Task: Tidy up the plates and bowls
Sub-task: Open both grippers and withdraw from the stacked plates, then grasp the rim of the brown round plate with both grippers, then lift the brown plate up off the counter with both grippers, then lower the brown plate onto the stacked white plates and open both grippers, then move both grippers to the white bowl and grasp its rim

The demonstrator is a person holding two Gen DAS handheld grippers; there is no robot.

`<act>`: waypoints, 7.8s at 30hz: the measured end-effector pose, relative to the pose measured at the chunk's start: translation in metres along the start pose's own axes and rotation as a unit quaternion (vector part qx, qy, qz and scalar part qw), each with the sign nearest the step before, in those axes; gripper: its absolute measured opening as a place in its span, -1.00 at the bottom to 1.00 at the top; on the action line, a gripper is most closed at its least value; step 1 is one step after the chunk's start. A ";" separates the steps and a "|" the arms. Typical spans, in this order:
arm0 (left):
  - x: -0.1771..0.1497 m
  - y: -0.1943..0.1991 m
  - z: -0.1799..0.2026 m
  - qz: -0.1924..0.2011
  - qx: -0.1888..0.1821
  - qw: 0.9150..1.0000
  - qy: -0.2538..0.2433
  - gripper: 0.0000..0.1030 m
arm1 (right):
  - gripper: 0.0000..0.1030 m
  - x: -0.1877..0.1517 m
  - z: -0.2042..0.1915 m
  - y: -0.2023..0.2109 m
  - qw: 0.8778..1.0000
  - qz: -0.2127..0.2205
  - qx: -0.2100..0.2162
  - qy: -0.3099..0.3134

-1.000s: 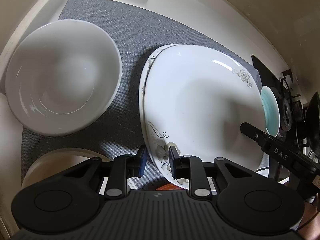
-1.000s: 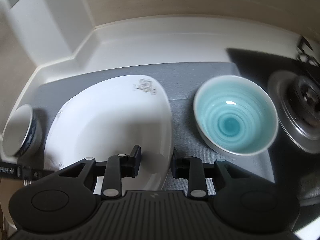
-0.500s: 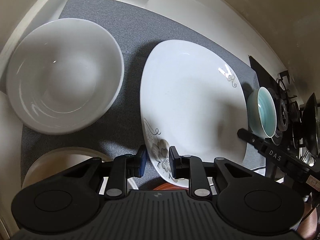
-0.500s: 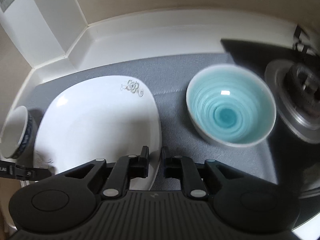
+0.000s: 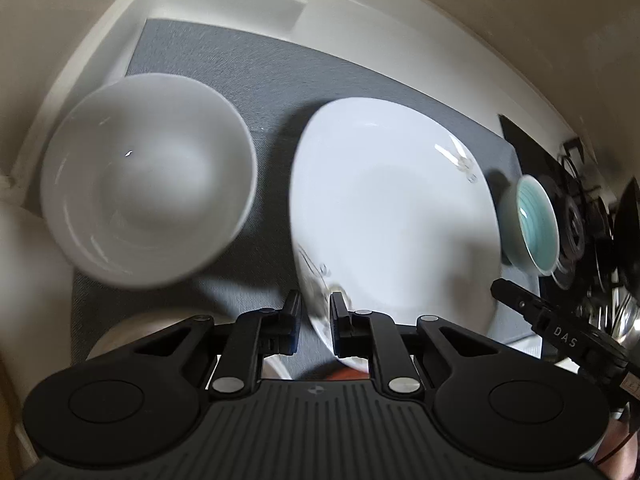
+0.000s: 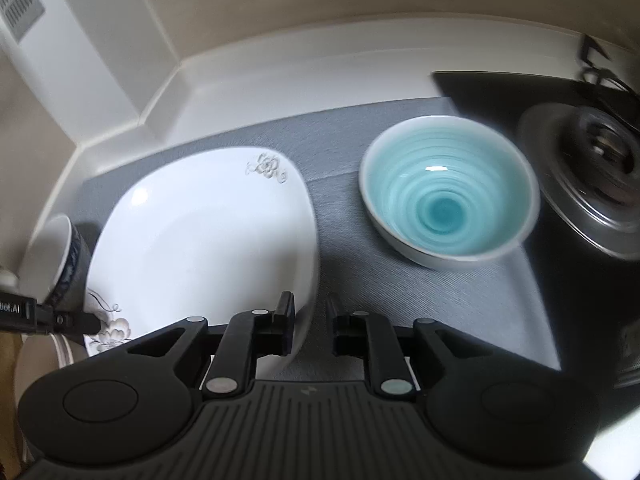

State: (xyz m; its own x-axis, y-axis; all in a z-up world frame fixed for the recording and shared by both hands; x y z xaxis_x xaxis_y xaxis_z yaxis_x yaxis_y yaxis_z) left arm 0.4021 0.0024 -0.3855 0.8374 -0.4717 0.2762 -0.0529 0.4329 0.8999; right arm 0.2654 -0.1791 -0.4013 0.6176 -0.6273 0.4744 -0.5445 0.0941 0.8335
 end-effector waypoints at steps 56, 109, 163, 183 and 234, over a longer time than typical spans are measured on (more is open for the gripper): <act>-0.091 -0.062 0.100 -0.122 0.045 0.966 -0.225 -0.61 | -0.55 -0.112 0.049 0.050 1.000 -0.014 -0.009 0.008; 0.046 0.186 0.107 0.213 -0.003 0.973 -0.092 -0.72 | -0.77 0.090 -0.082 0.184 0.980 0.140 0.138 0.005; 0.023 -0.037 0.019 0.059 0.041 0.997 0.006 -0.73 | -0.78 0.033 -0.039 -0.035 0.997 0.020 0.020 0.072; 0.025 0.067 0.058 0.175 0.102 0.977 -0.069 0.94 | 1.00 0.041 -0.037 0.028 1.000 0.019 0.007 0.024; 0.004 0.070 -0.114 0.119 0.125 0.984 0.050 0.89 | 0.99 -0.002 -0.223 0.000 0.982 -0.015 0.125 0.141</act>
State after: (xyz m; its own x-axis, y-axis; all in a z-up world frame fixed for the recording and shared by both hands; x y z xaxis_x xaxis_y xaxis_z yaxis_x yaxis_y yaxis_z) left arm 0.4635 0.1180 -0.3600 0.8334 -0.2973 0.4658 -0.3758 0.3130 0.8722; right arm 0.3910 -0.0051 -0.3392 0.7493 -0.3839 0.5396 -0.6239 -0.1357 0.7697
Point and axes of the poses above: each gripper's, at about its wrist camera, not at the fingertips, and y roughly against the way its jaws point, z to its right, x to its top, the point moved 10 cm from there along -y, roughly the way its jaws point, and after that the axes turned 7 degrees about -y, right-handed, at the moved point
